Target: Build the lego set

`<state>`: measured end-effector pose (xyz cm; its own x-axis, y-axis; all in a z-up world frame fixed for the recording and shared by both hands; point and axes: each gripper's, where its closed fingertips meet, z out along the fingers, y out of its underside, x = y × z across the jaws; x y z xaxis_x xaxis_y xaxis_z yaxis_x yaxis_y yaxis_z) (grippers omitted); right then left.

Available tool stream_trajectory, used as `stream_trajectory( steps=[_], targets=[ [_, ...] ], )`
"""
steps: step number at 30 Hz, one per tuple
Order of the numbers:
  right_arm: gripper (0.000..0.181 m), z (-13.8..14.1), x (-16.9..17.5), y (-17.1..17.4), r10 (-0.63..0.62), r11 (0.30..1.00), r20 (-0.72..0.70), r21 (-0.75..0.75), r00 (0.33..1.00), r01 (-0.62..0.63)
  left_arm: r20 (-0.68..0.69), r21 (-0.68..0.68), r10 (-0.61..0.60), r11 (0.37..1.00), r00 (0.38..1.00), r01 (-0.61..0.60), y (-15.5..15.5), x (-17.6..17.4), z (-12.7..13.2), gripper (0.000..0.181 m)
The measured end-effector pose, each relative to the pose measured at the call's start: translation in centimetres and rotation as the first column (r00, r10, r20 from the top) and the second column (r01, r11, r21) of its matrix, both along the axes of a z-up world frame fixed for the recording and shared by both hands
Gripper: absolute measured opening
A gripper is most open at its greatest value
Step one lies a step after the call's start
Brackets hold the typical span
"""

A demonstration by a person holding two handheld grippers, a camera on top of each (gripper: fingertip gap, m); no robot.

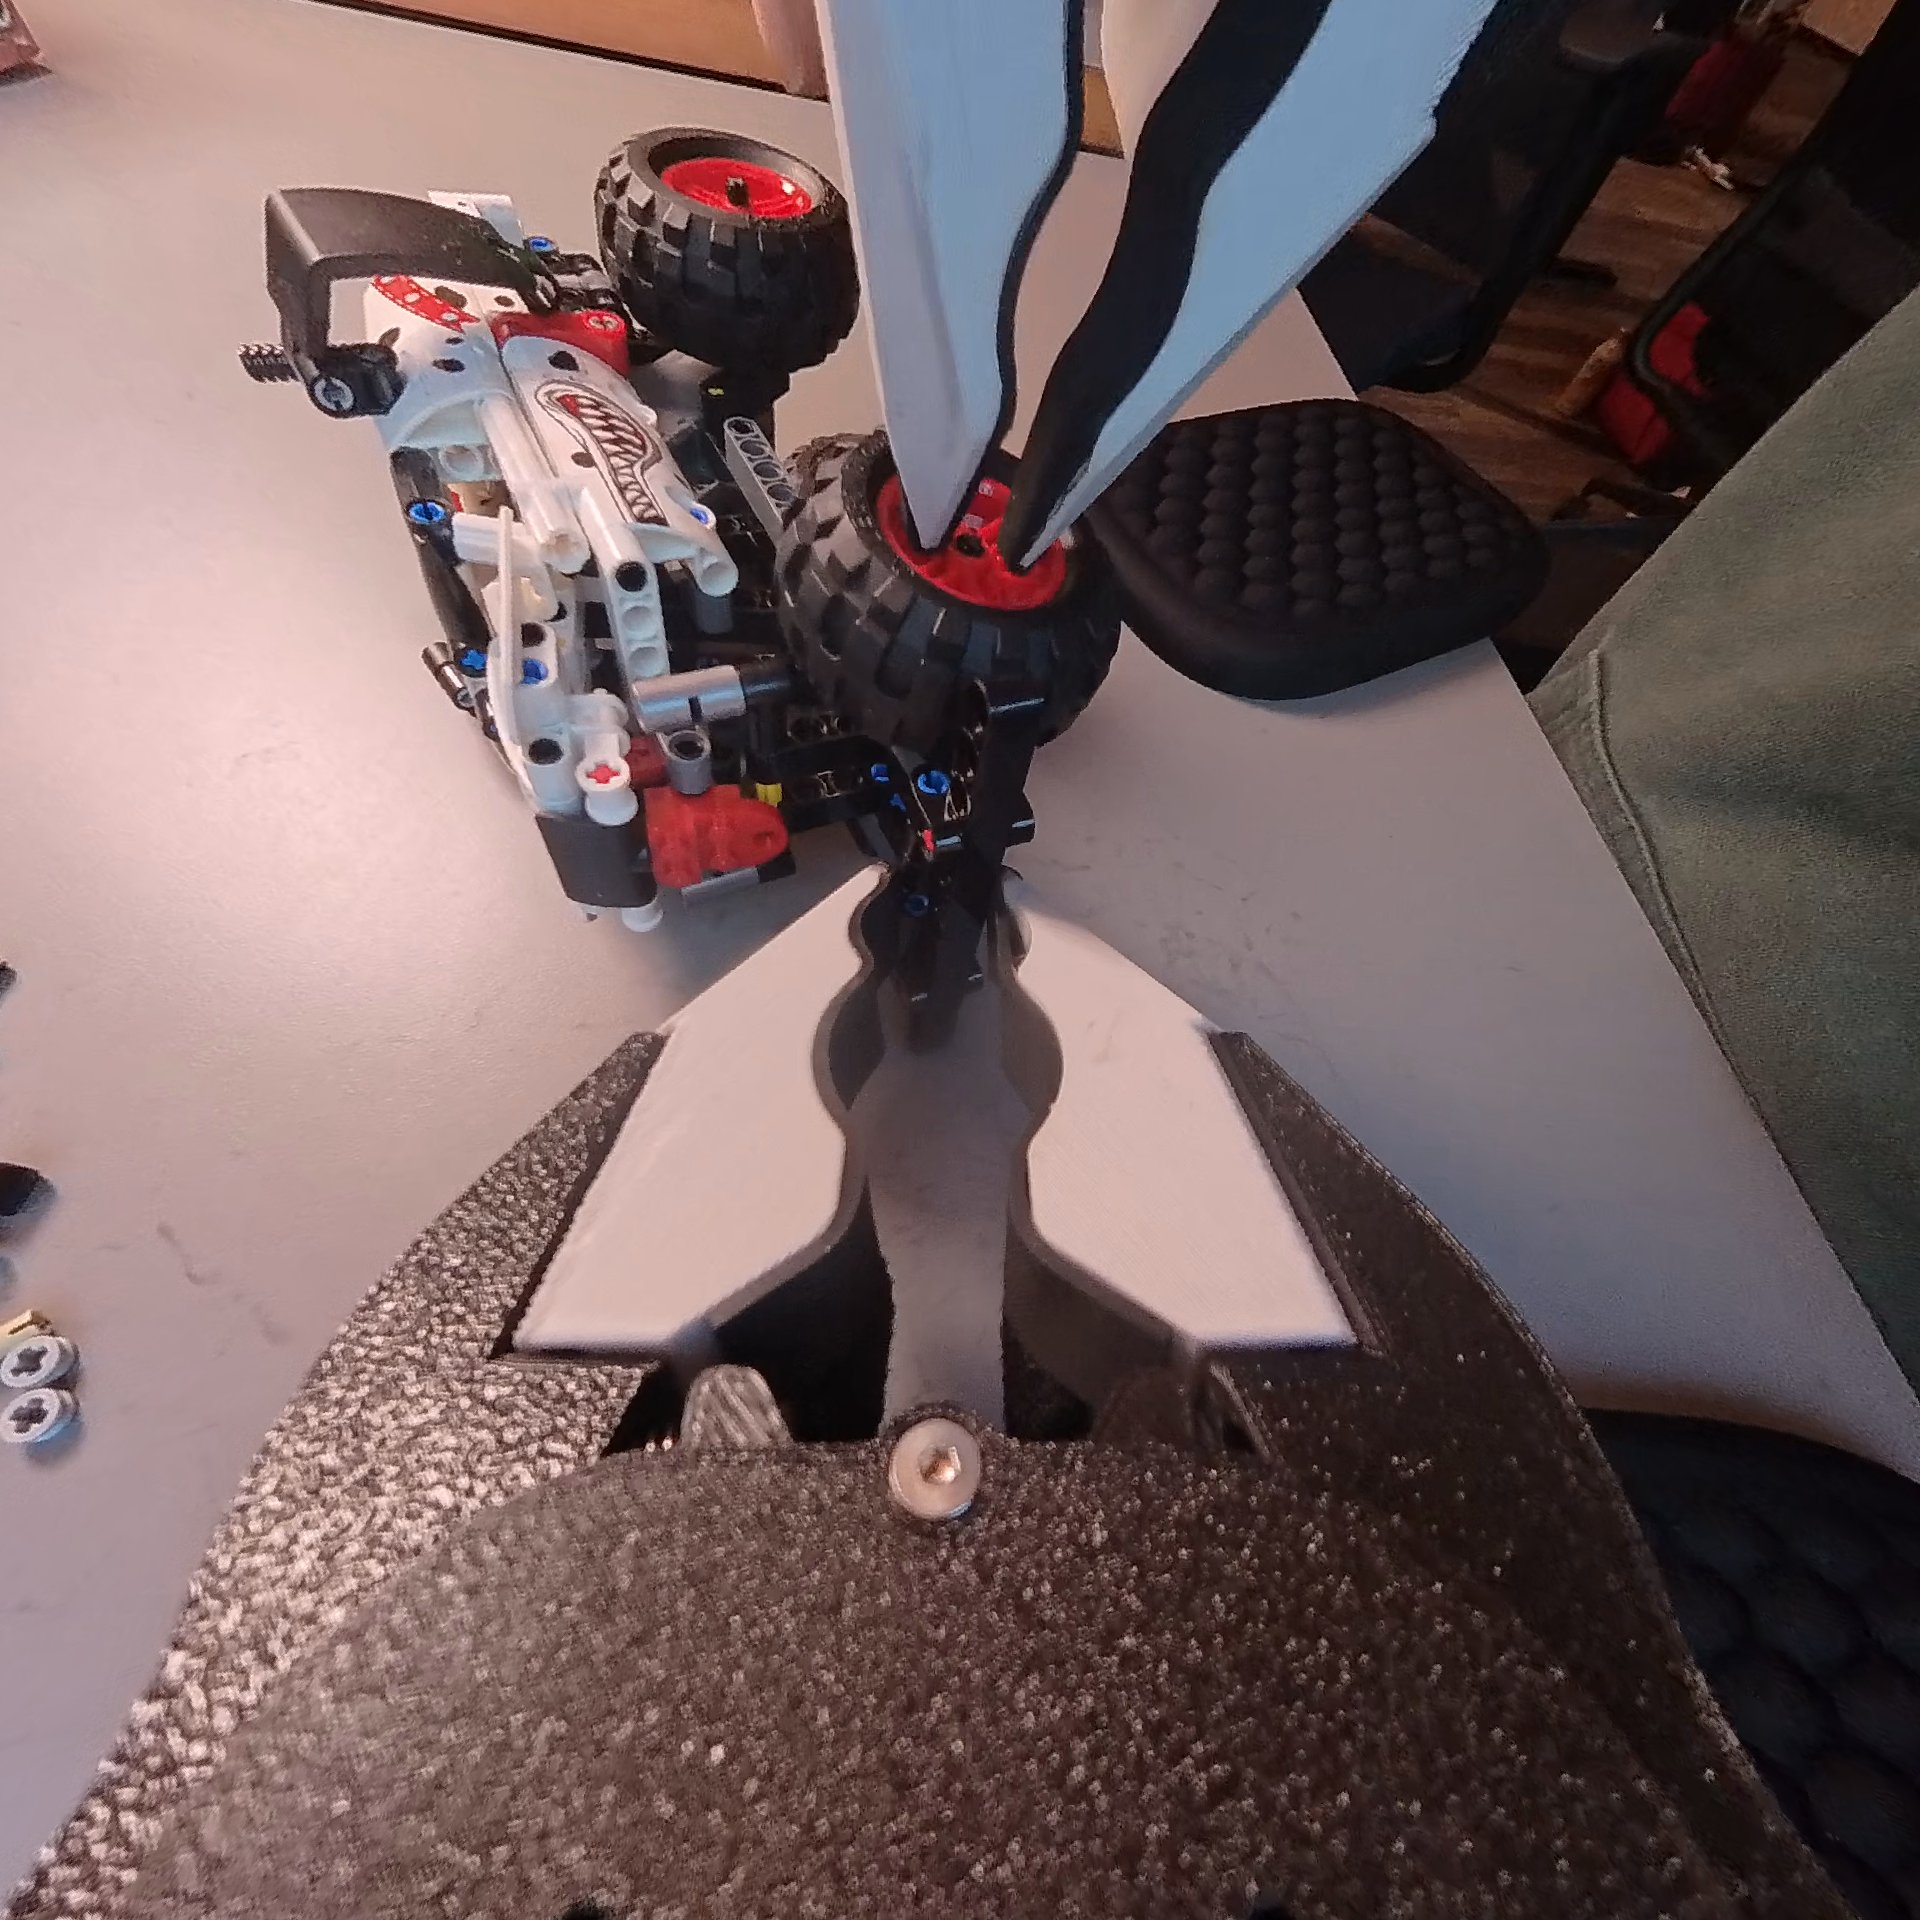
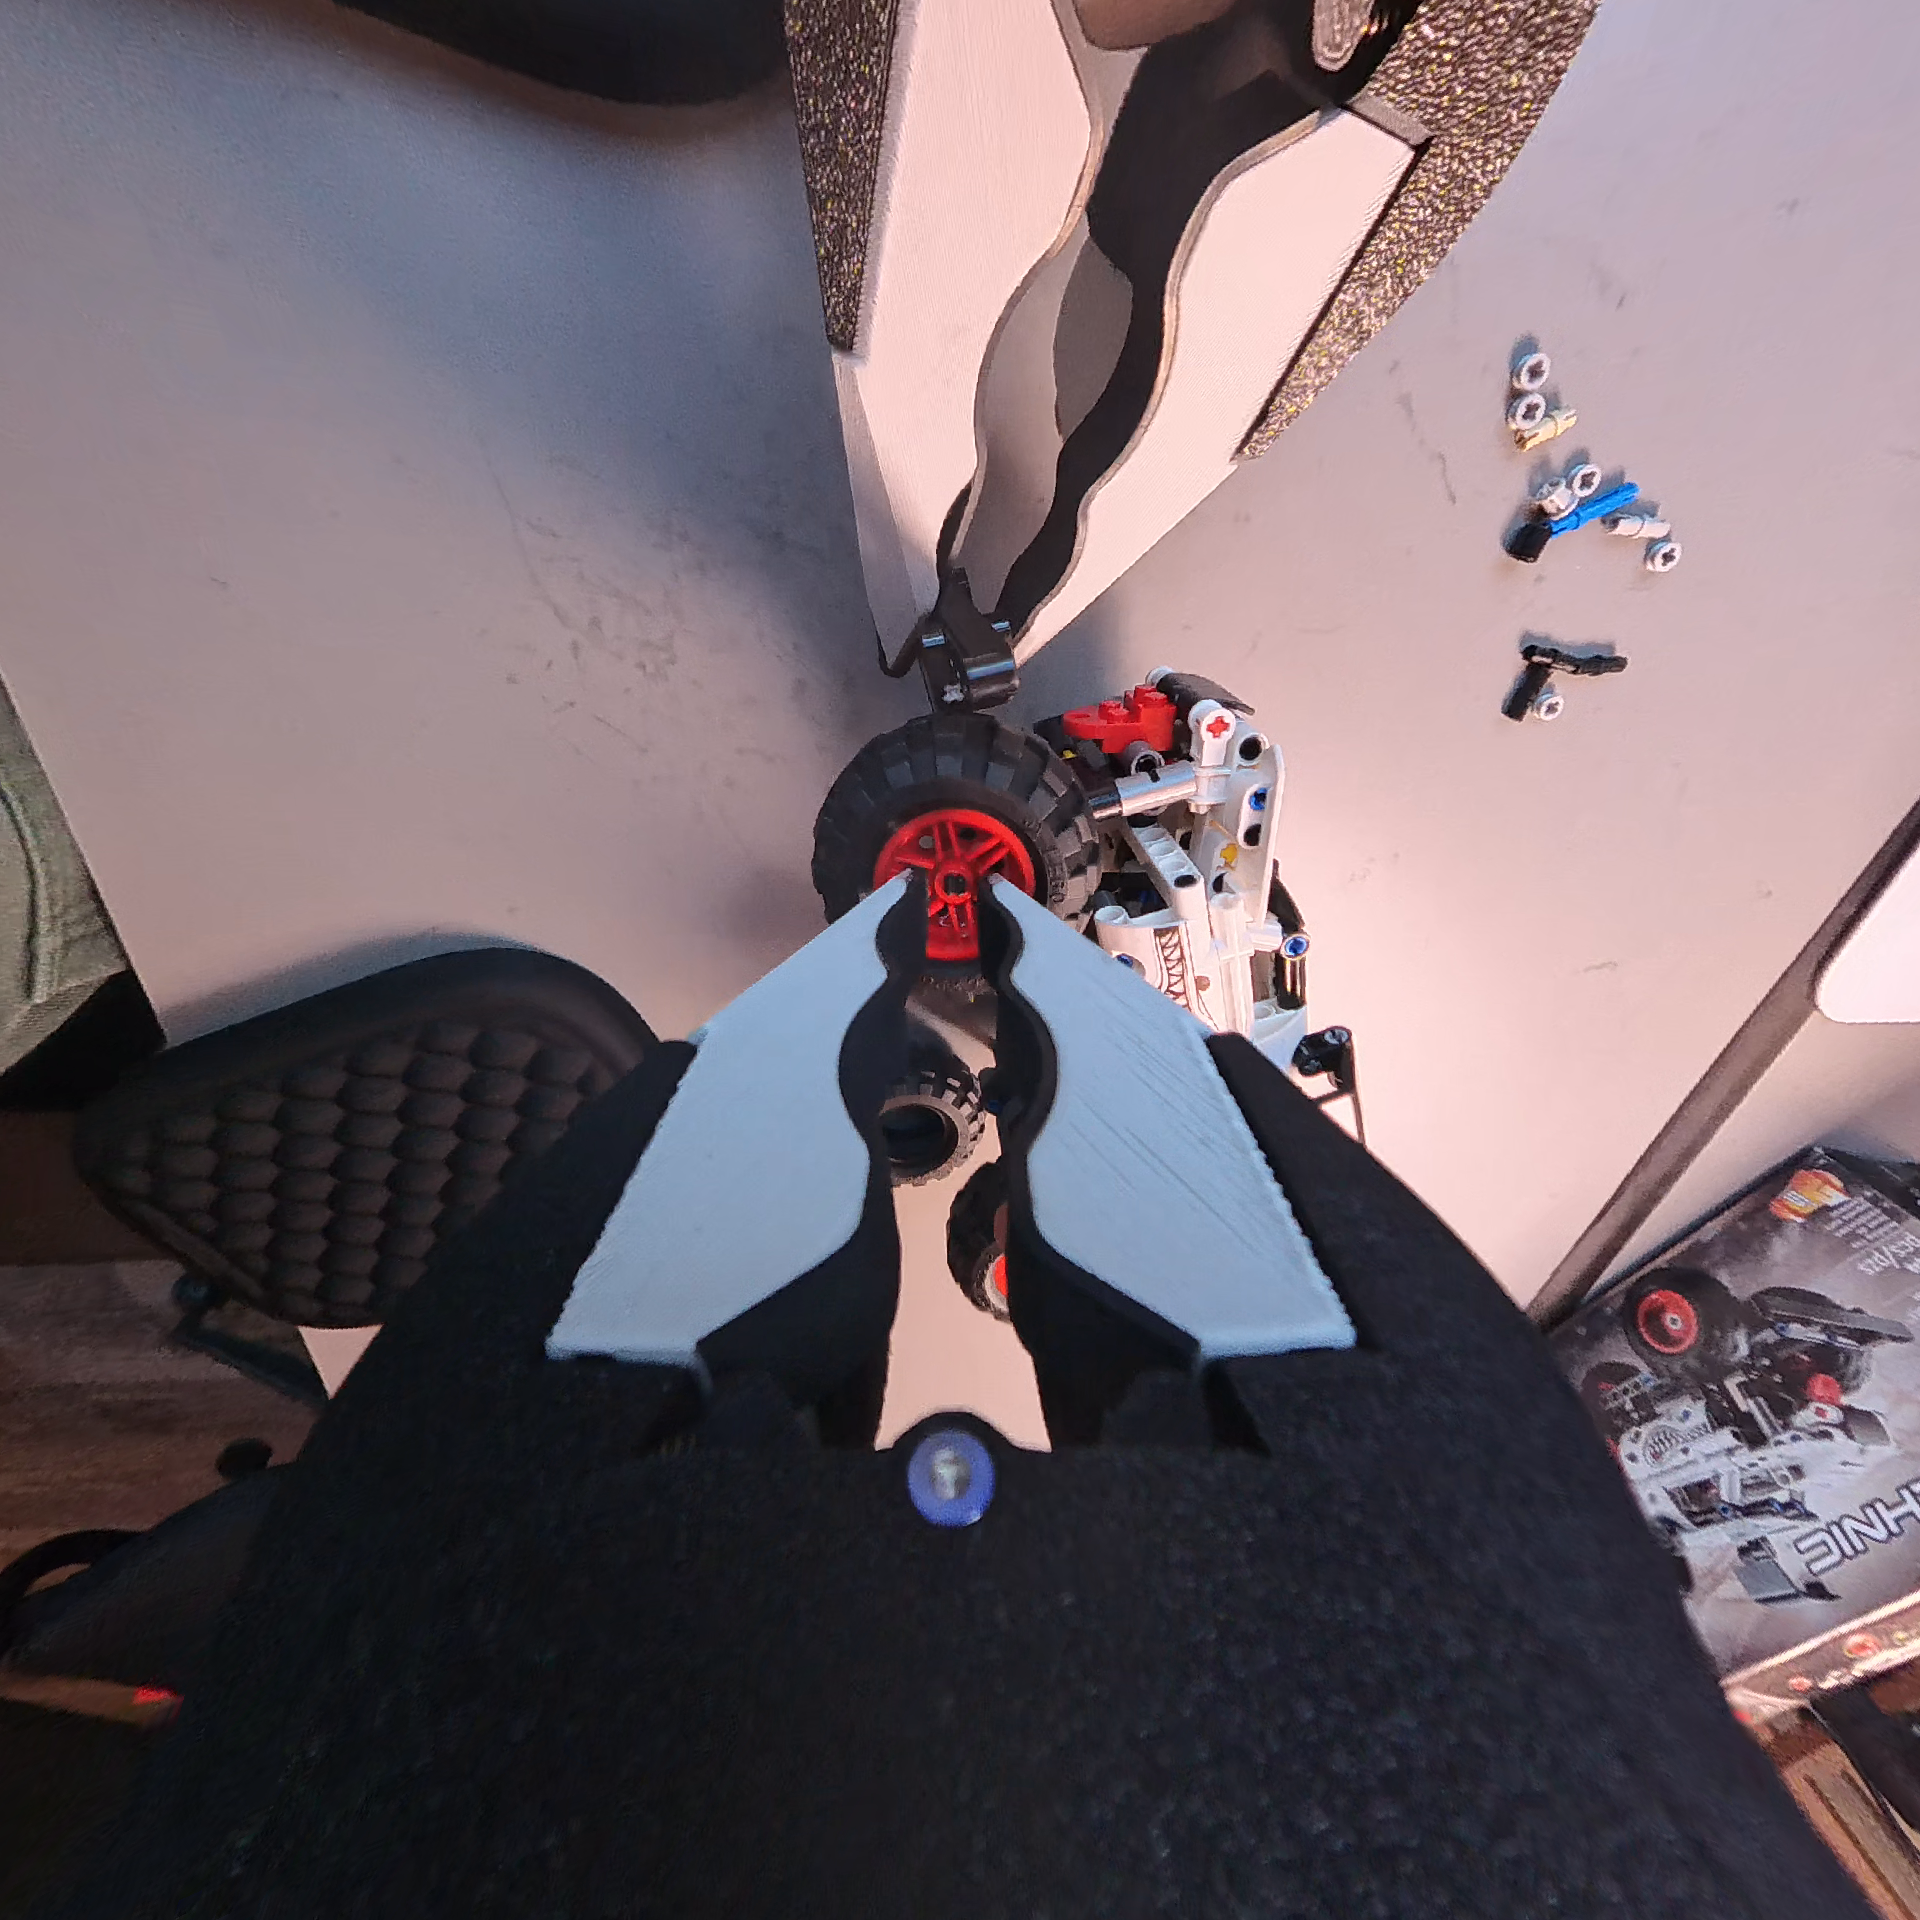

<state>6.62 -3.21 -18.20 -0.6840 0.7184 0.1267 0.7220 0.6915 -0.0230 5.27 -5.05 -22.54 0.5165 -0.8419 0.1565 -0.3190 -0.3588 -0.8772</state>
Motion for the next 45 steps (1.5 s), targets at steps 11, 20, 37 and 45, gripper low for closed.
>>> stream_trajectory(
  steps=[11, 20, 37, 45],
  targets=[
    [0.017, 3.5, -0.5, 0.1, -0.131, 0.976, -0.194, -0.198, 0.972, 0.092, -0.010, 0.024, 0.011, 1.000, 1.000, -0.010, 0.1, -0.2, -0.1, 0.014],
    [0.056, 3.3, 7.3, 8.5, -0.357, 0.933, -0.484, -0.228, 0.799, 0.279, -0.061, 0.075, 0.030, 0.997, 0.998, -0.025, 0.3, -0.3, -0.3, 0.023],
    [0.051, -0.6, 7.1, 10.2, -0.464, 0.868, -0.634, -0.464, 0.619, 0.176, -0.242, 0.216, 0.236, 0.959, 0.941, -0.185, 1.9, -1.7, 0.0, 0.014],
    [0.051, -0.7, 6.7, 10.3, -0.425, 0.890, -0.711, -0.440, 0.560, 0.118, -0.381, 0.351, 0.301, 0.922, 0.874, -0.165, 2.5, -2.8, 0.4, 0.015]
  ],
)
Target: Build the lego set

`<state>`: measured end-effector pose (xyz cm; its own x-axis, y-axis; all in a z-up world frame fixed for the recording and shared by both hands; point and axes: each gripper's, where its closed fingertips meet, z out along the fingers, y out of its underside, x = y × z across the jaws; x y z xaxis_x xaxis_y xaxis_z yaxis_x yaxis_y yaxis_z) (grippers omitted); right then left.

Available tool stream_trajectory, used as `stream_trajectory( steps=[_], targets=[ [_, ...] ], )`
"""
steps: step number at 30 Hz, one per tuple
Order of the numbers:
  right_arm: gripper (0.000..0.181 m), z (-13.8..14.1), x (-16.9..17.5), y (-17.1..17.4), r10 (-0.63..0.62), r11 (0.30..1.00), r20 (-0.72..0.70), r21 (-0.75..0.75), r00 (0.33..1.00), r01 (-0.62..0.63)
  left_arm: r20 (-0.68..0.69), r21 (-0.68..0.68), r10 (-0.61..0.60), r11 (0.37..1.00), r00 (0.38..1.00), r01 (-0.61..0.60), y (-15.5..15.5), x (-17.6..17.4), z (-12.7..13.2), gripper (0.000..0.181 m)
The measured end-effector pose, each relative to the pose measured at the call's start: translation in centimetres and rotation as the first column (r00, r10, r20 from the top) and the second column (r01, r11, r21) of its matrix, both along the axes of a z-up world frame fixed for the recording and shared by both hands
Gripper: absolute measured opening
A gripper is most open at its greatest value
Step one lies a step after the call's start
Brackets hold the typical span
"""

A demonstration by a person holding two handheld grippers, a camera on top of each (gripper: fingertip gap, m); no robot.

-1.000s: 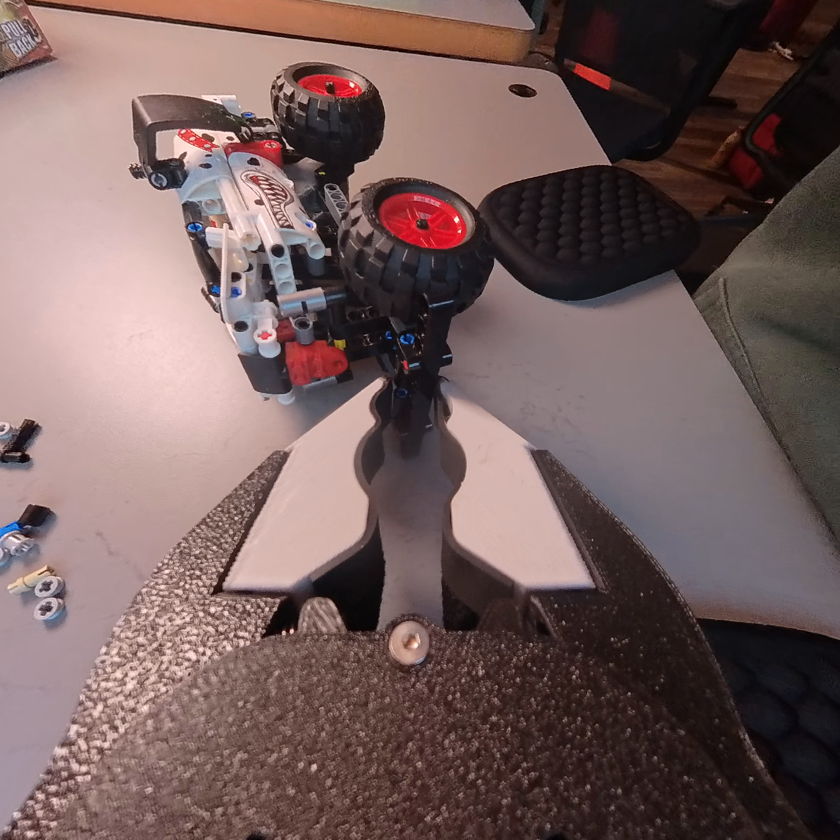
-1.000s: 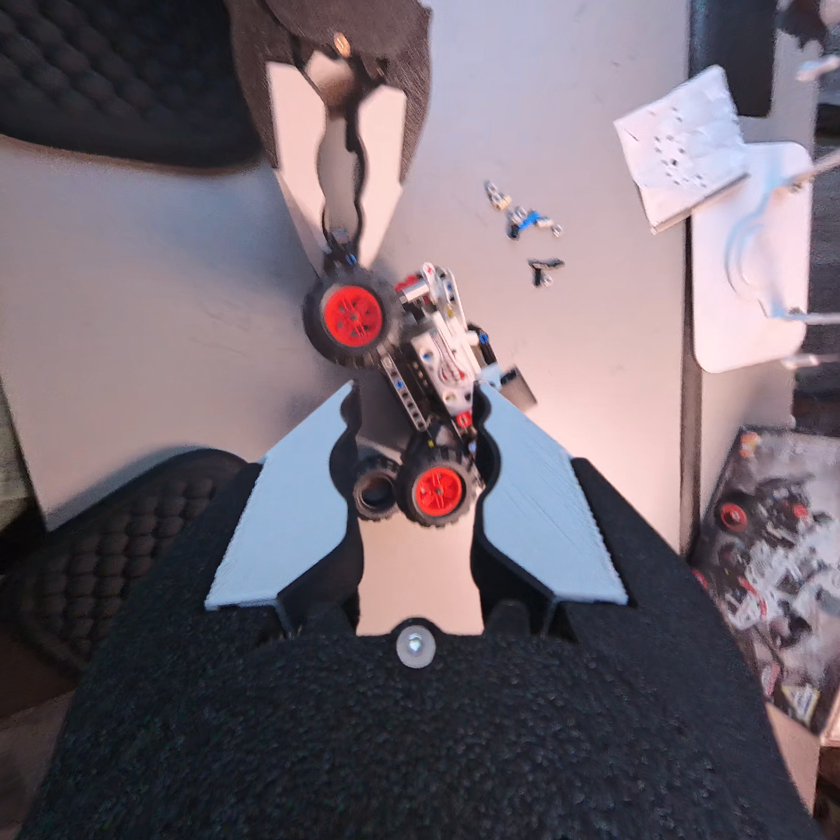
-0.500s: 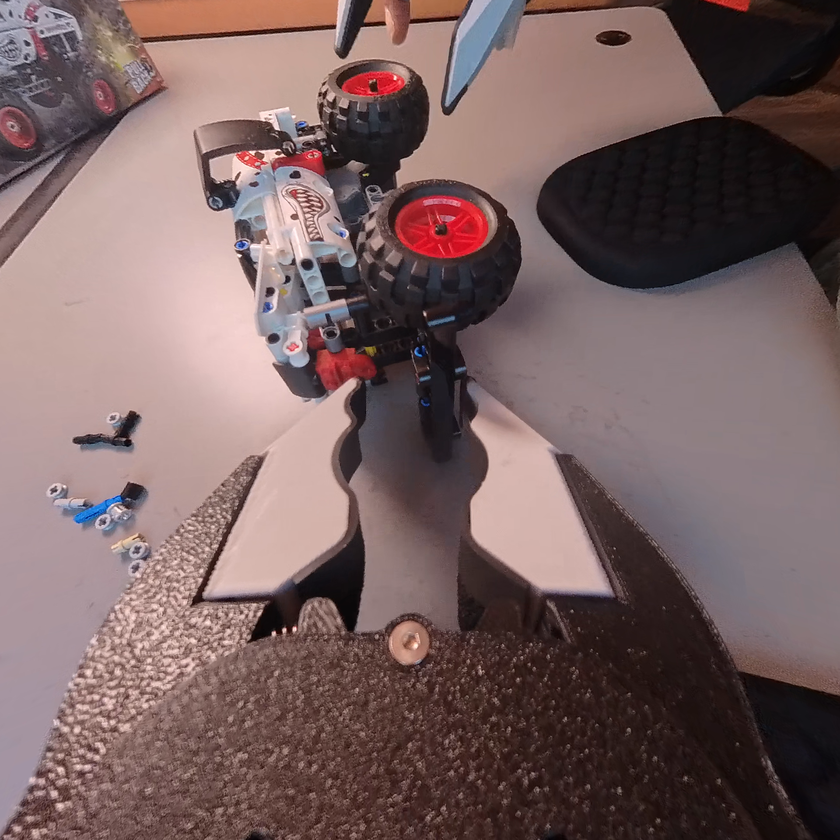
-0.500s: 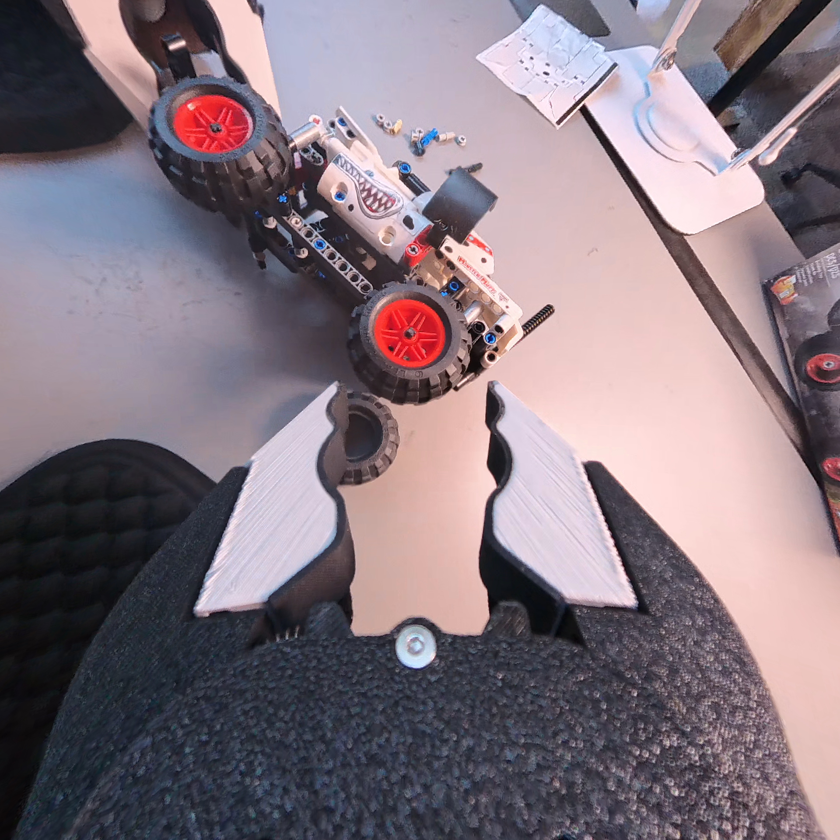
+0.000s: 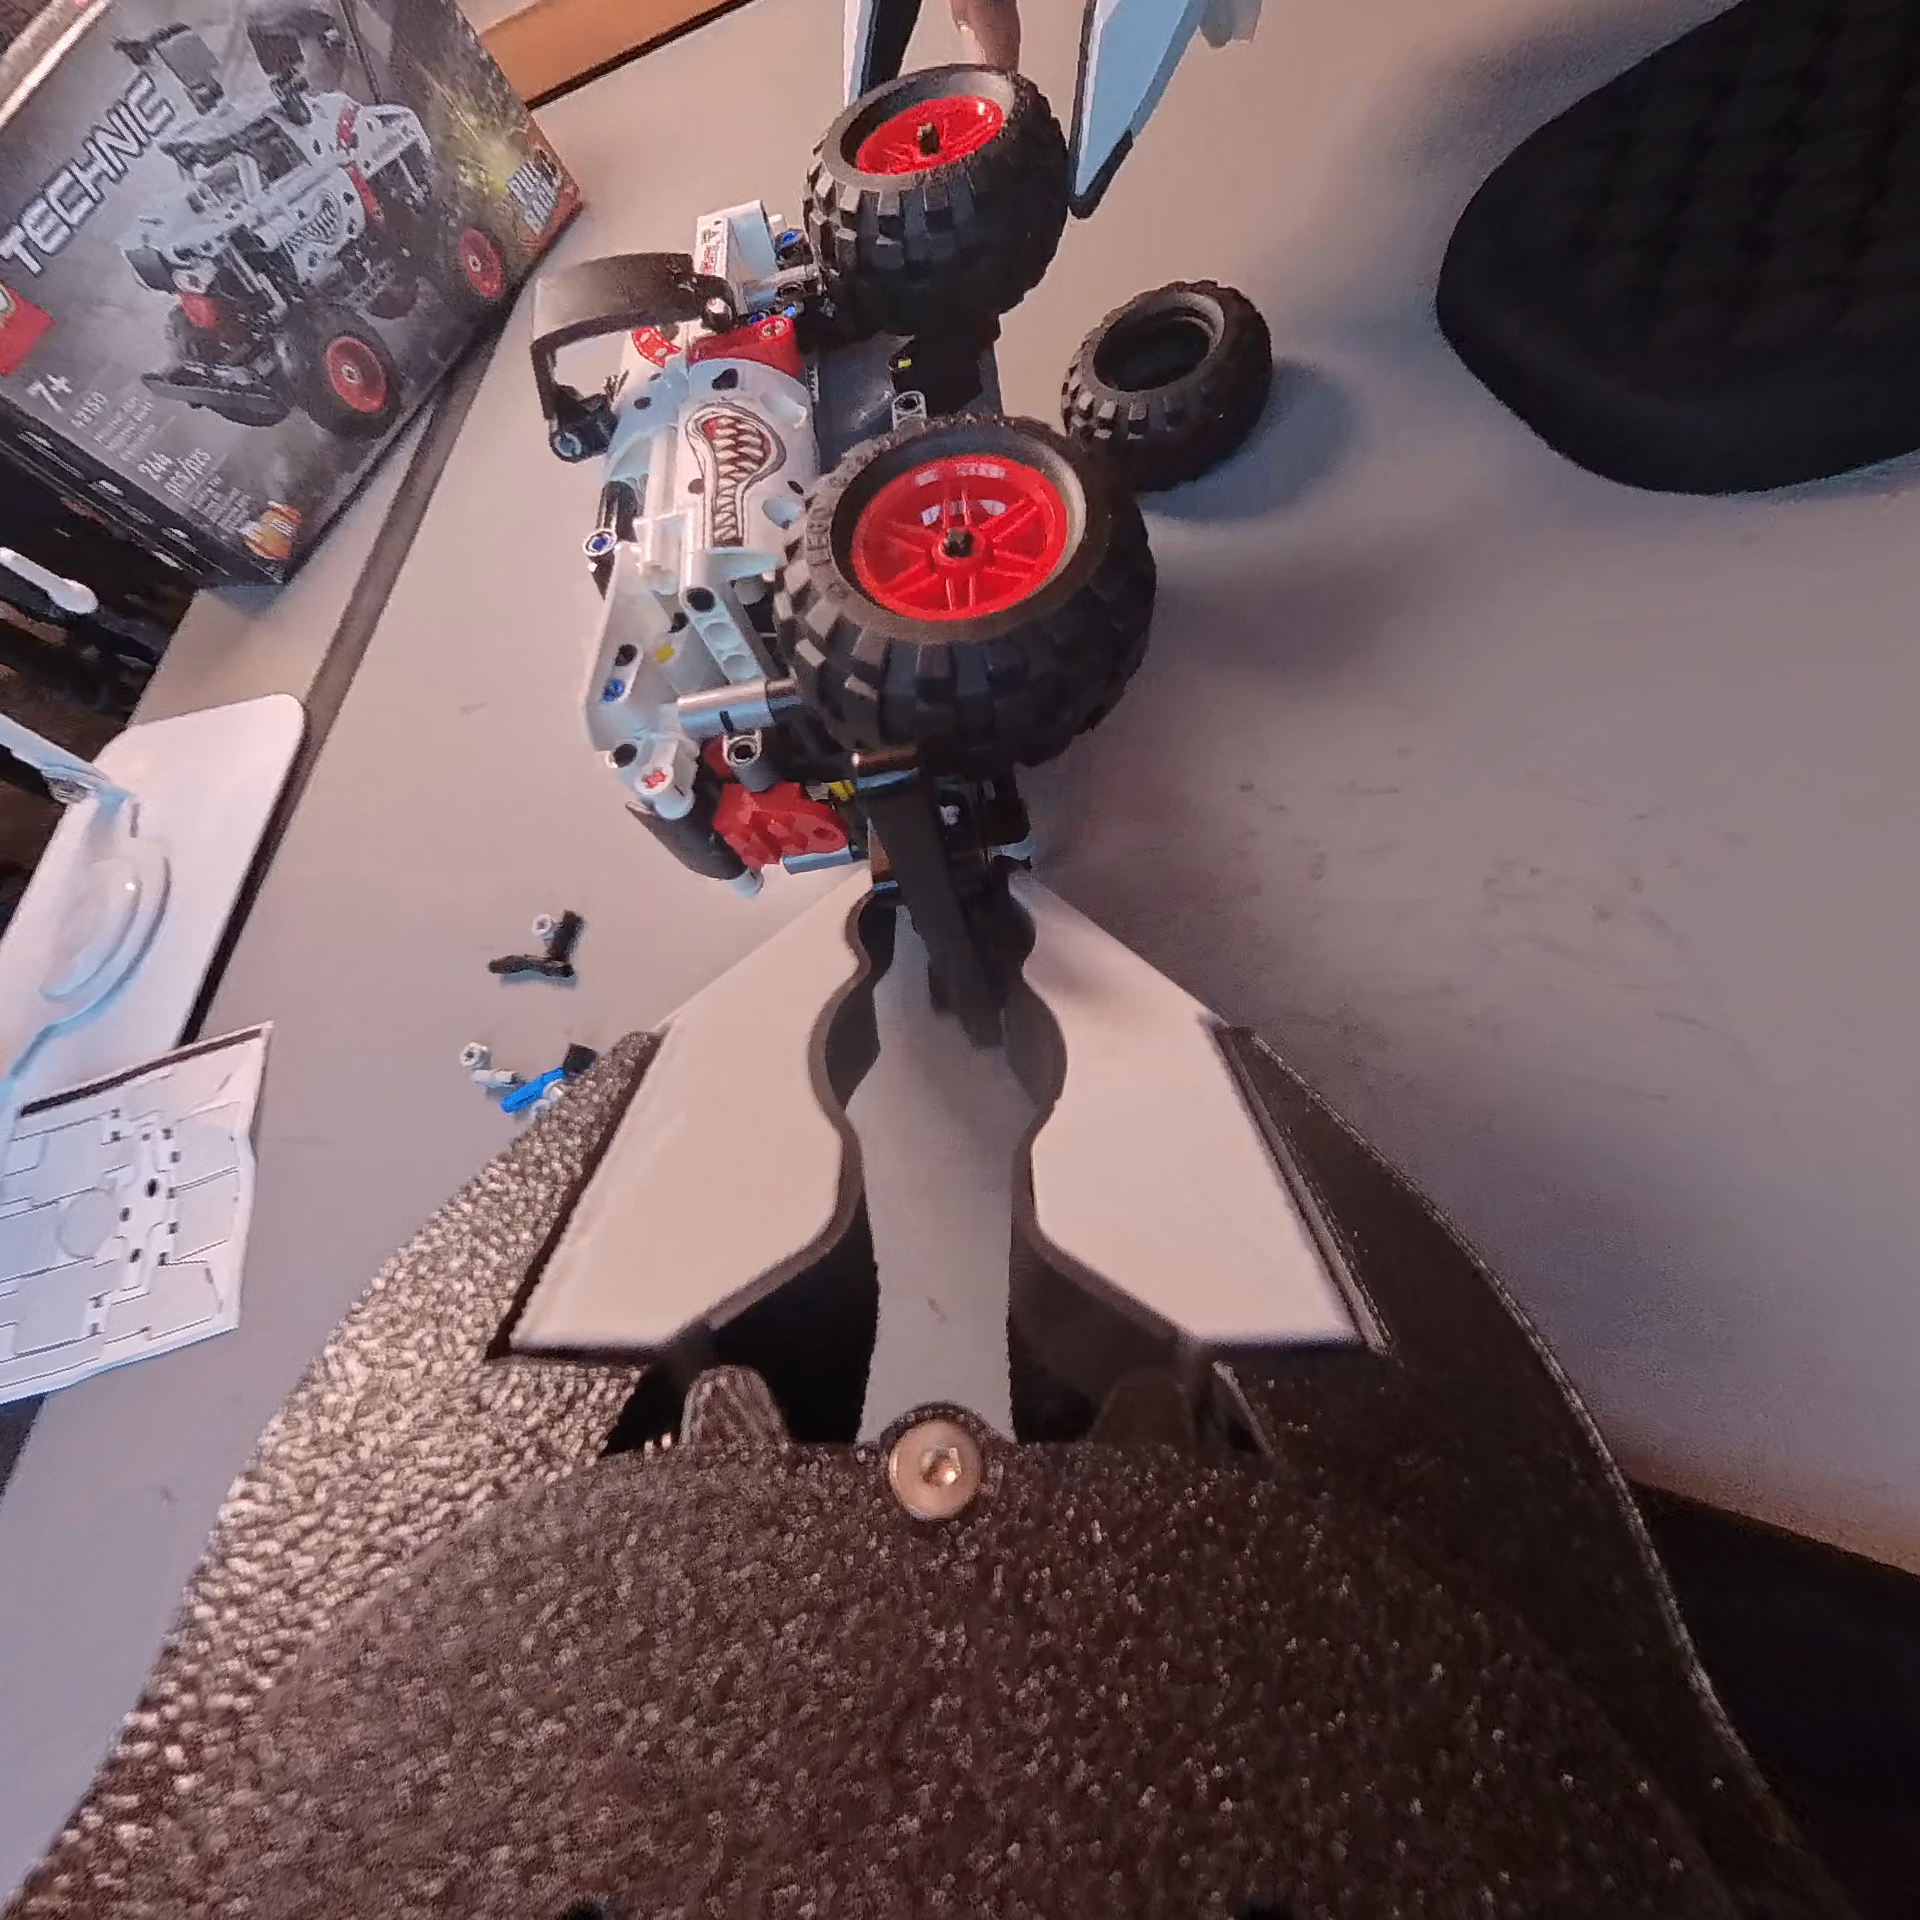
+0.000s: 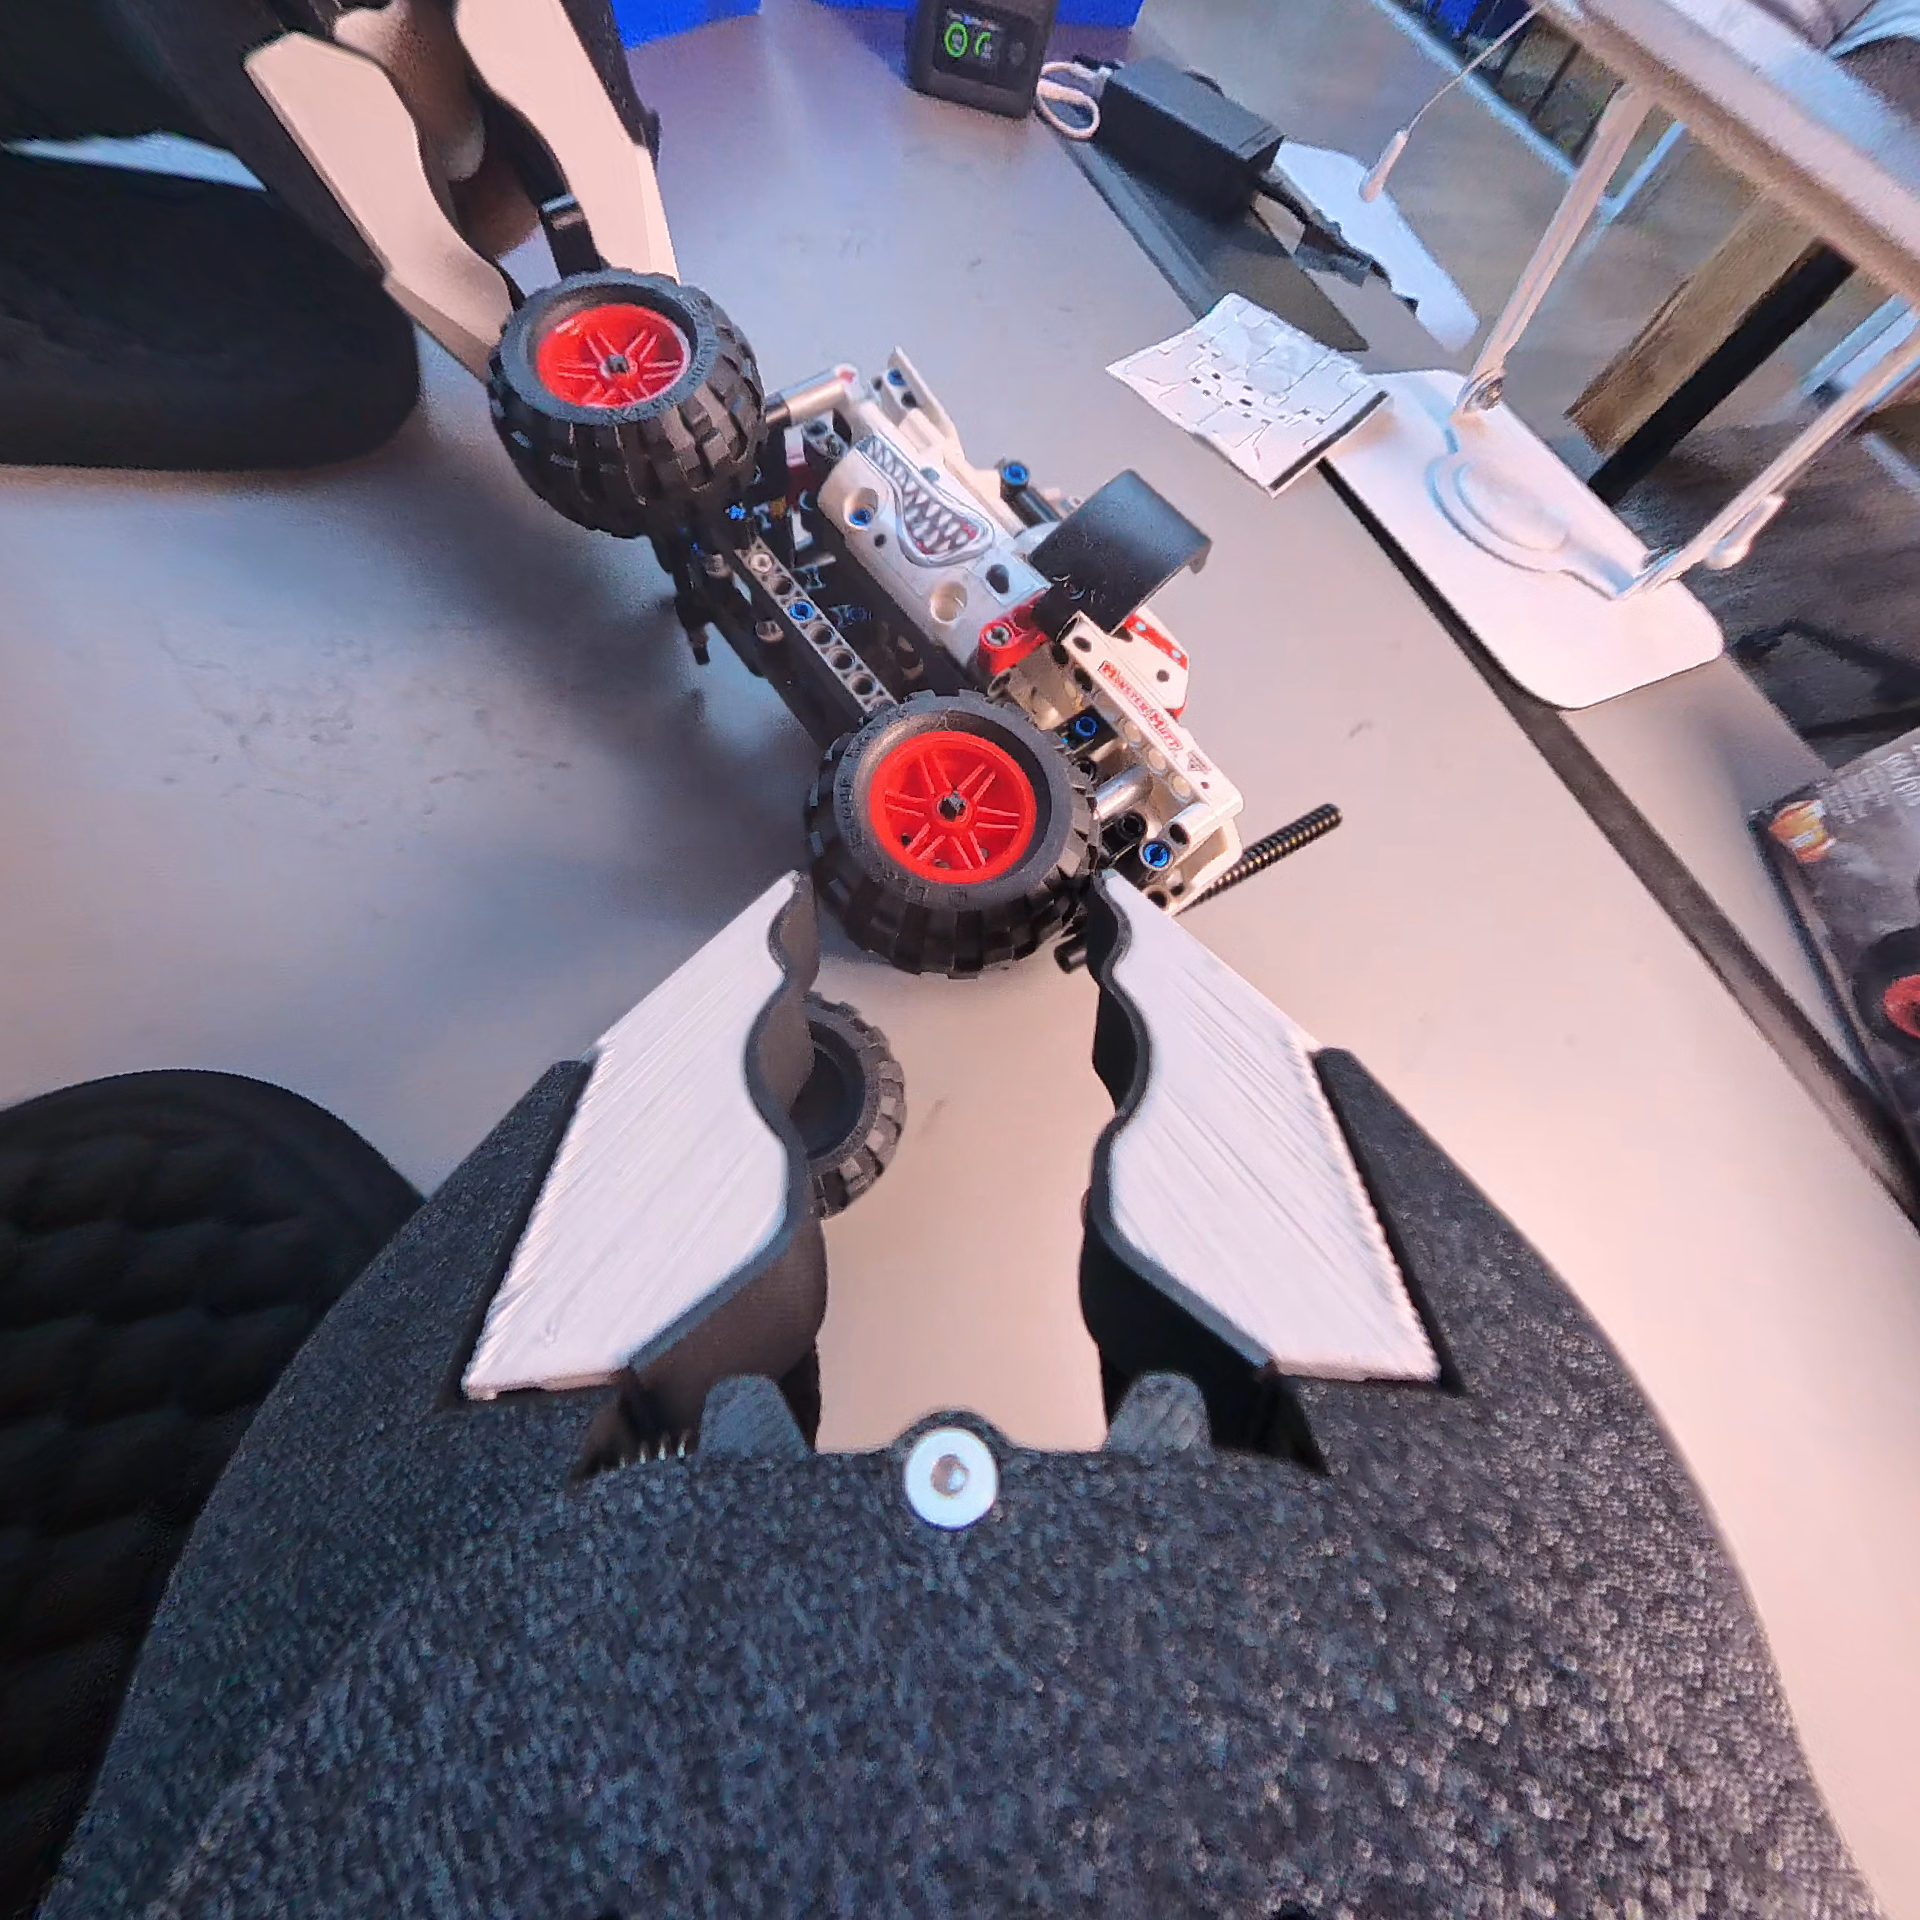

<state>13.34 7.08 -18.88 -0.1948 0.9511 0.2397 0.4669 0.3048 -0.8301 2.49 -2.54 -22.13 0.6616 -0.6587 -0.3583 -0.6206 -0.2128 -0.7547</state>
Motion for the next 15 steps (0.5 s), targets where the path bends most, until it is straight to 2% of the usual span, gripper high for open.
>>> stream_trajectory(
  steps=[4, 15],
  targets=[
    [0.051, -0.3, -0.3, 0.4, -0.027, 0.995, -0.034, 0.092, 0.999, 0.030, -0.111, 0.061, 0.006, 0.998, 0.994, 0.000, 0.5, -0.7, 0.2, 0.015],
    [0.048, -1.0, -0.5, 0.0, -0.041, 0.991, -0.043, 0.125, 0.998, 0.046, -0.291, 0.174, 0.054, 0.985, 0.955, -0.003, 0.8, -1.8, 0.2, 0.015]
  ],
)
